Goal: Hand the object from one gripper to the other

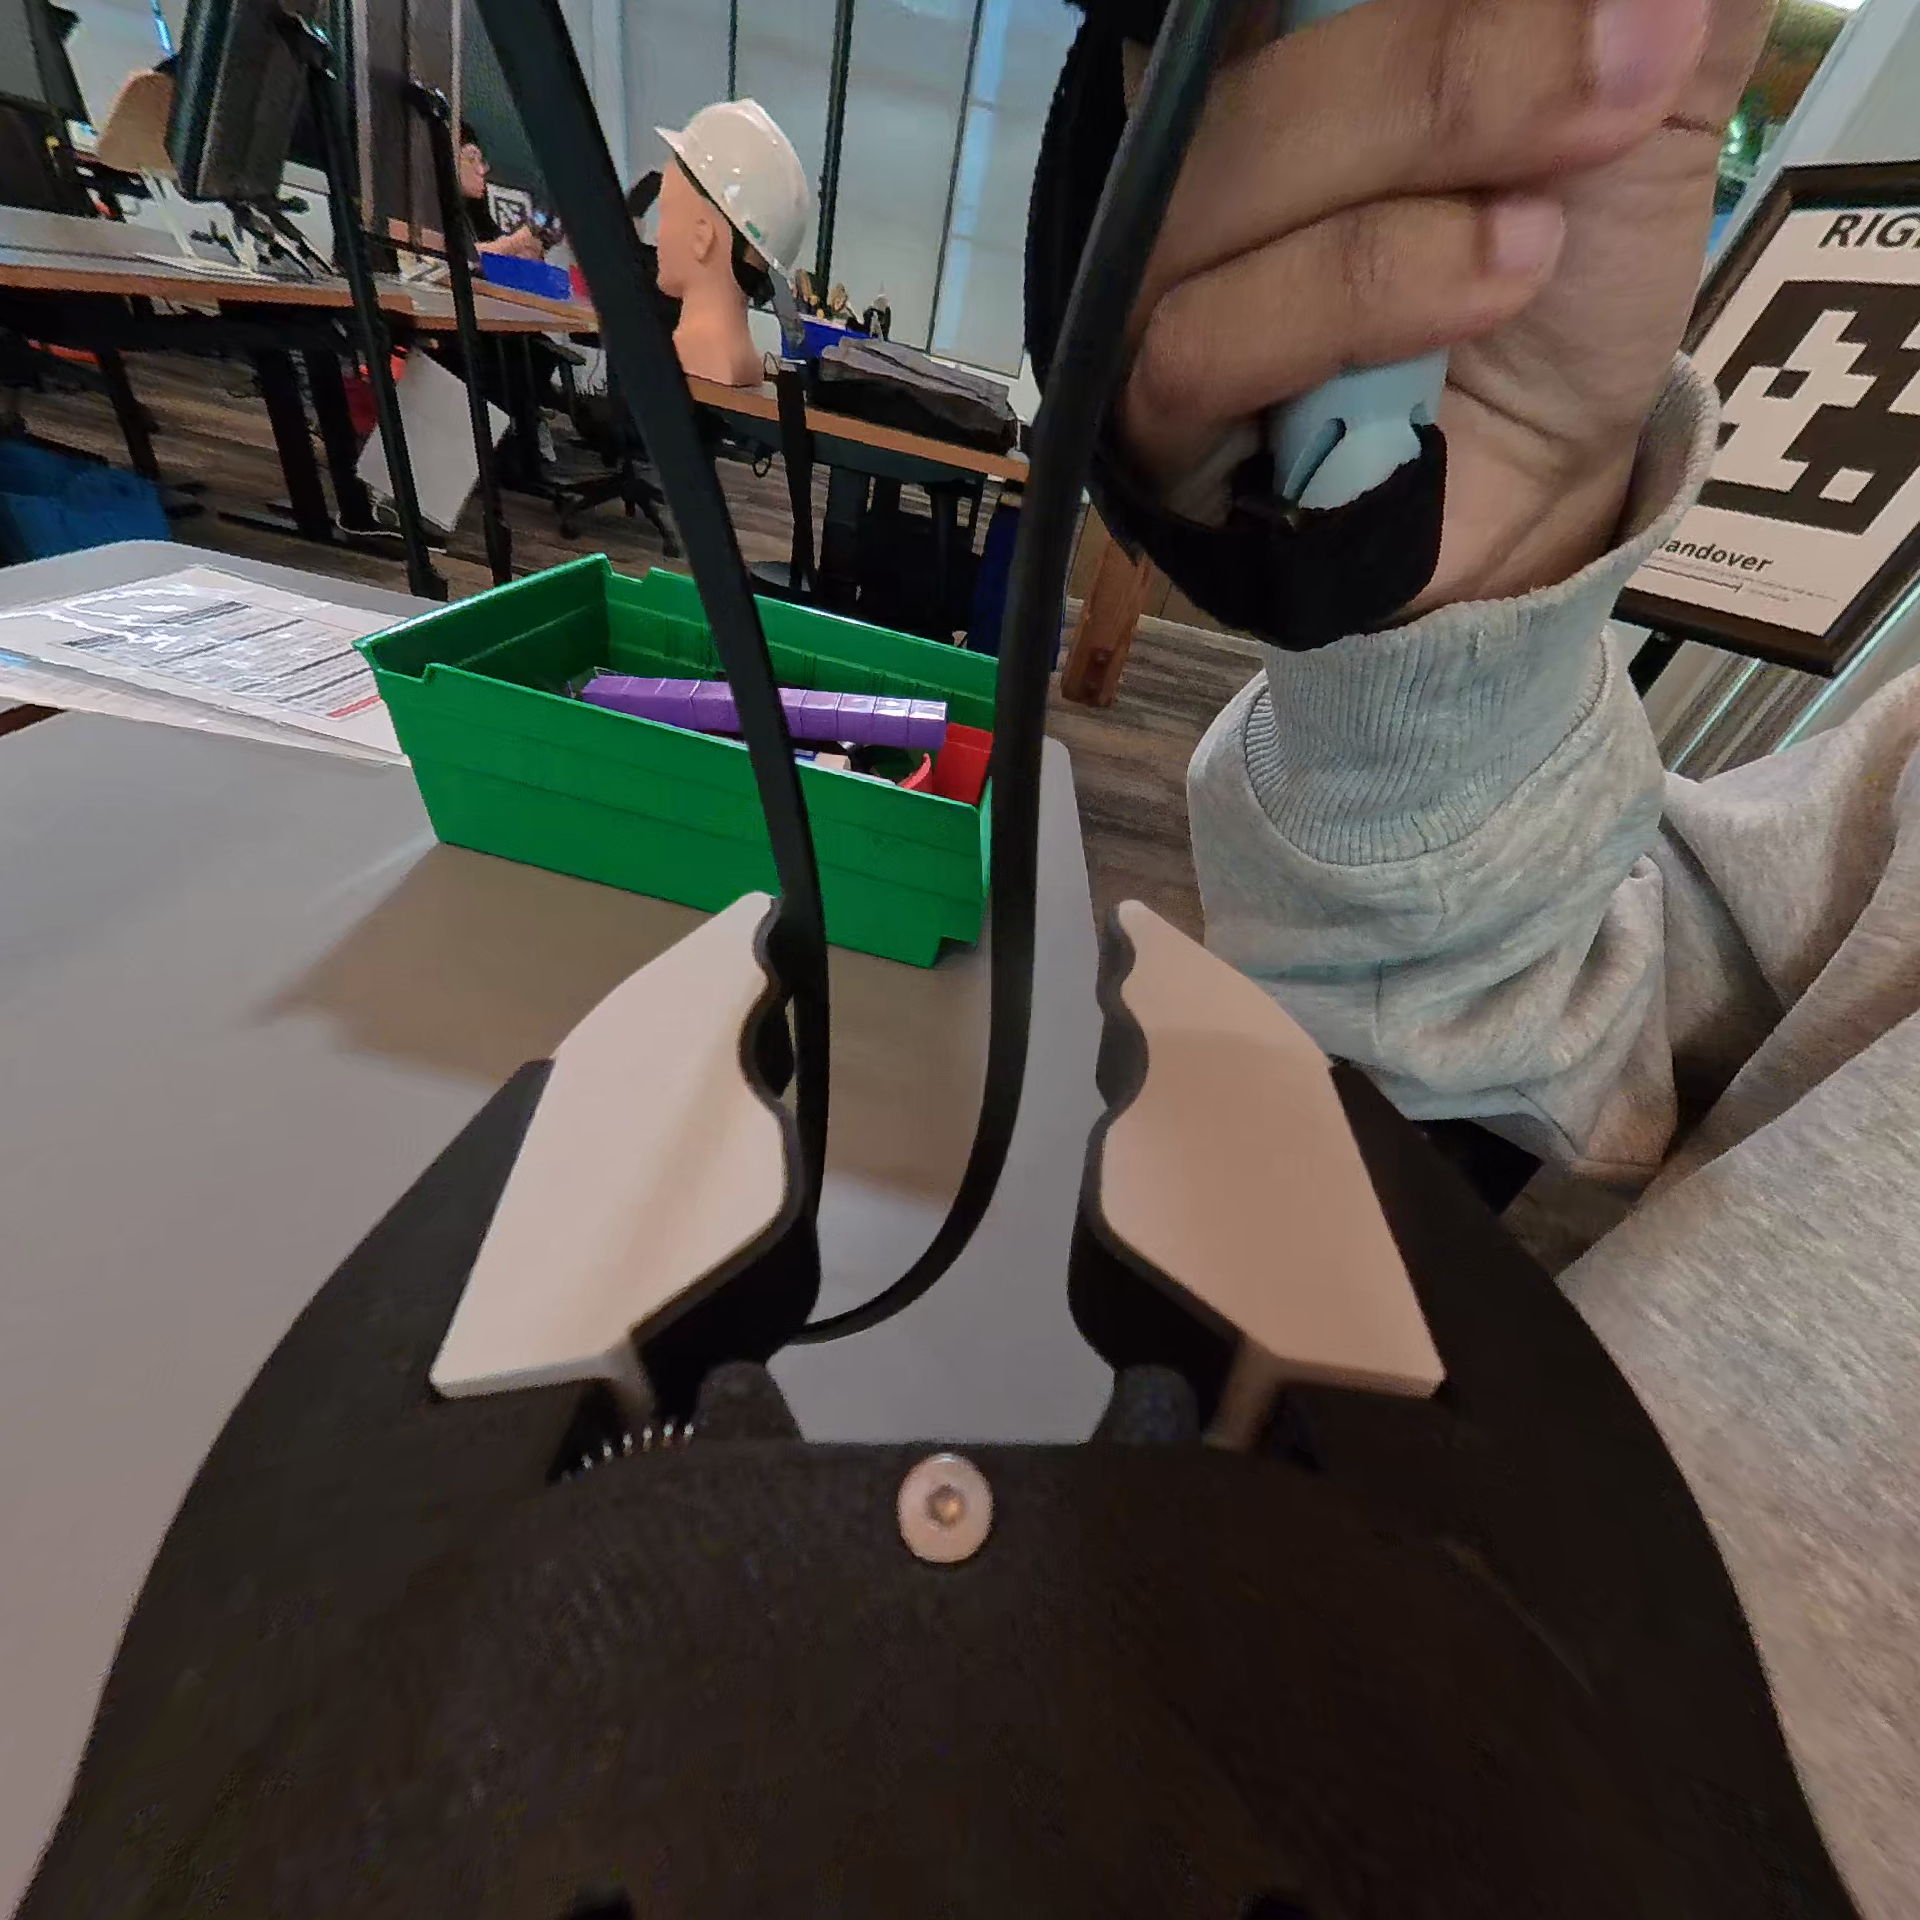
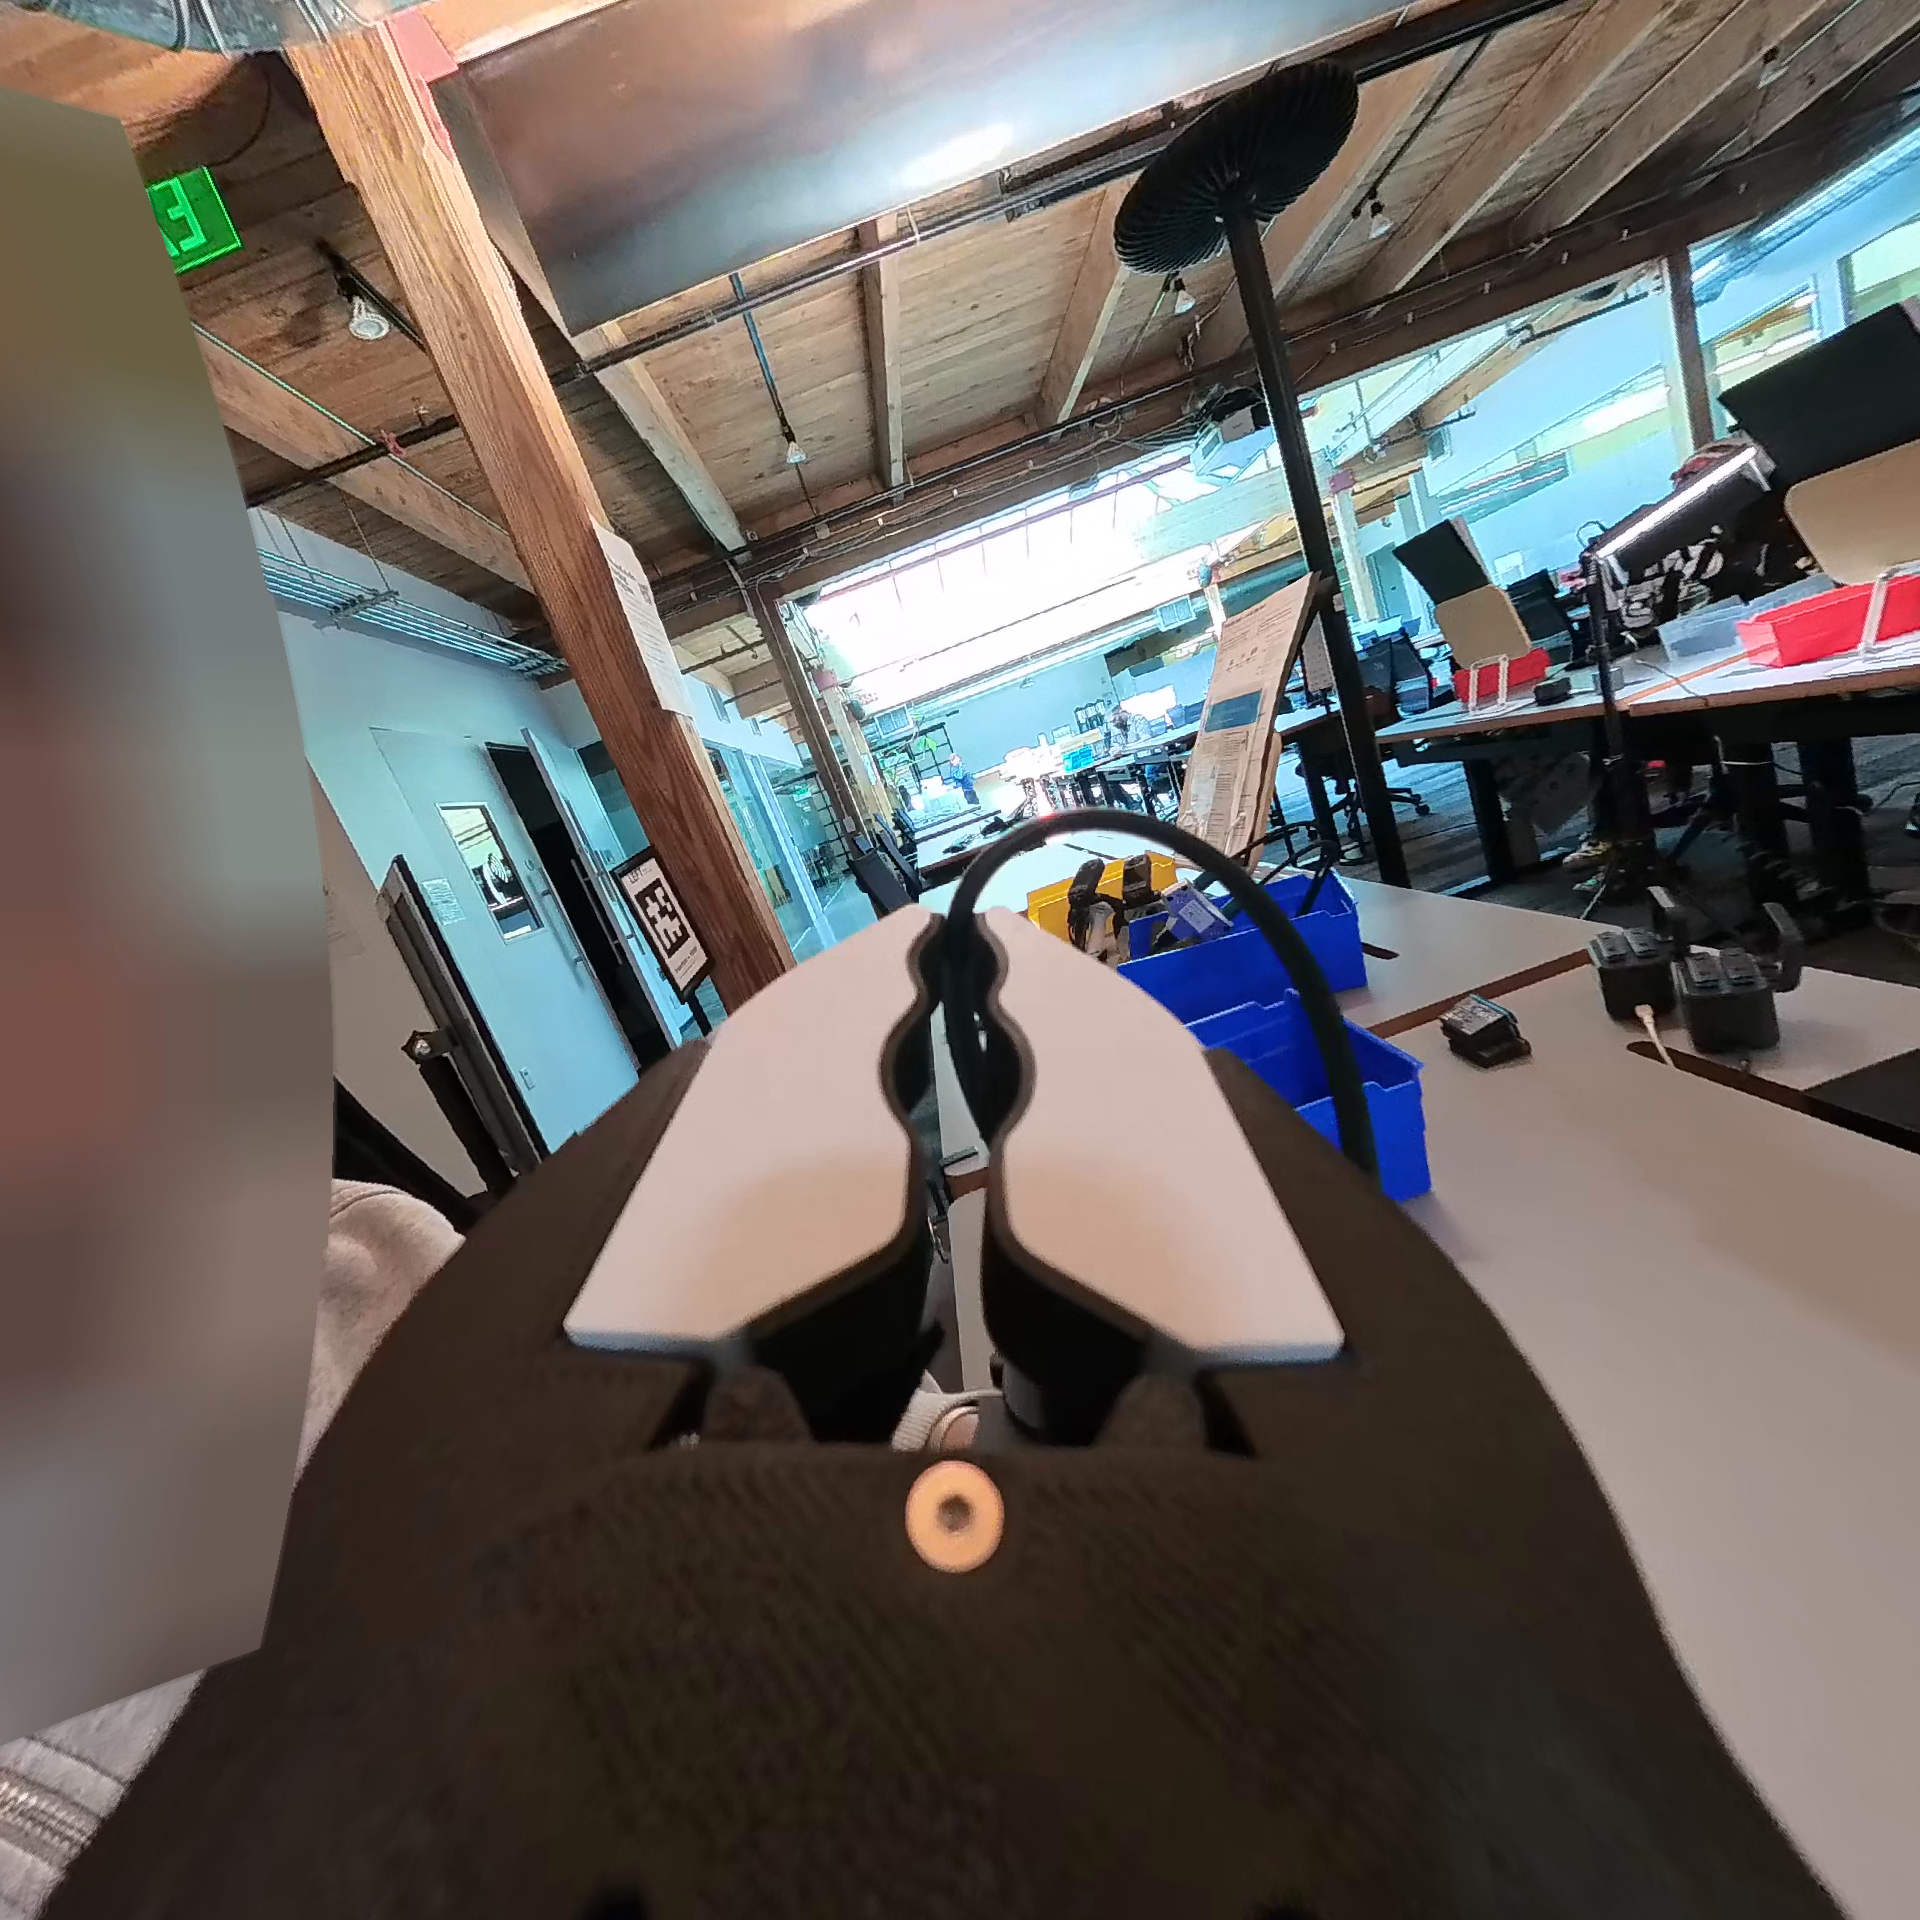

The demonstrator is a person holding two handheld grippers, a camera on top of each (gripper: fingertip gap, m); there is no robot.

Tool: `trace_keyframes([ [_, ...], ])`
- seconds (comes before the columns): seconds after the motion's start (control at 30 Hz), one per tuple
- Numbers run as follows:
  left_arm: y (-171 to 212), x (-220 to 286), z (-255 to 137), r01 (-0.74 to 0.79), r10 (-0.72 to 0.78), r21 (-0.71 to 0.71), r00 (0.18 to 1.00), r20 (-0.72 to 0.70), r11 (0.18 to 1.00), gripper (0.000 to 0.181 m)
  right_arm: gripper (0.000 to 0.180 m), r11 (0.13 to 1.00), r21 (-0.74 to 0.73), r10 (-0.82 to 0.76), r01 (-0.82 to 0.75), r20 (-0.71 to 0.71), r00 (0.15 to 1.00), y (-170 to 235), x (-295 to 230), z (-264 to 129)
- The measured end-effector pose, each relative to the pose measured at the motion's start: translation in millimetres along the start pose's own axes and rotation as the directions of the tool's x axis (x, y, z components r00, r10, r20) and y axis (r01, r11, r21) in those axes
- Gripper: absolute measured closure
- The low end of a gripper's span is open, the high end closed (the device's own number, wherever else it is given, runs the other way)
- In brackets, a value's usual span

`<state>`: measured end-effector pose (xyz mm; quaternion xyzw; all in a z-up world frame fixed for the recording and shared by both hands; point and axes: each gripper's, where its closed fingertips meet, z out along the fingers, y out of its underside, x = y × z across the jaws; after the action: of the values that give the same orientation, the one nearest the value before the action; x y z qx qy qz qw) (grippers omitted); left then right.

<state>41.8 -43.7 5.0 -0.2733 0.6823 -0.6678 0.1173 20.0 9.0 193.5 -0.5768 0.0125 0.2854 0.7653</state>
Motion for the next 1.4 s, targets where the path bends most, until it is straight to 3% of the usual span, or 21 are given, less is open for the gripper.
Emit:
trace_keyframes([
  [0.67,1.3,6.2,-0.6,0.002,-0.002,-0.01,0.999,-0.043,1.0,0.169,0.175,1.0,0.005,0.003,-0.003,0.007,1.0,-2.2,-2.2,-1.0],
  [1.17,-7.1,8.9,-6.1,0.044,-0.041,0.038,0.995,-0.086,0.998,0.177,0.174,0.999,0.034,0.014,-0.014,0.003,1.0,-8.1,0.9,-5.6],
  [1.4,-13.8,-7.7,-15.6,0.147,-0.144,0.075,0.988,-0.05,0.986,0.177,0.171,0.997,0.07,0.018,-0.015,-0.041,0.999,-13.4,18.7,-14.3],
])
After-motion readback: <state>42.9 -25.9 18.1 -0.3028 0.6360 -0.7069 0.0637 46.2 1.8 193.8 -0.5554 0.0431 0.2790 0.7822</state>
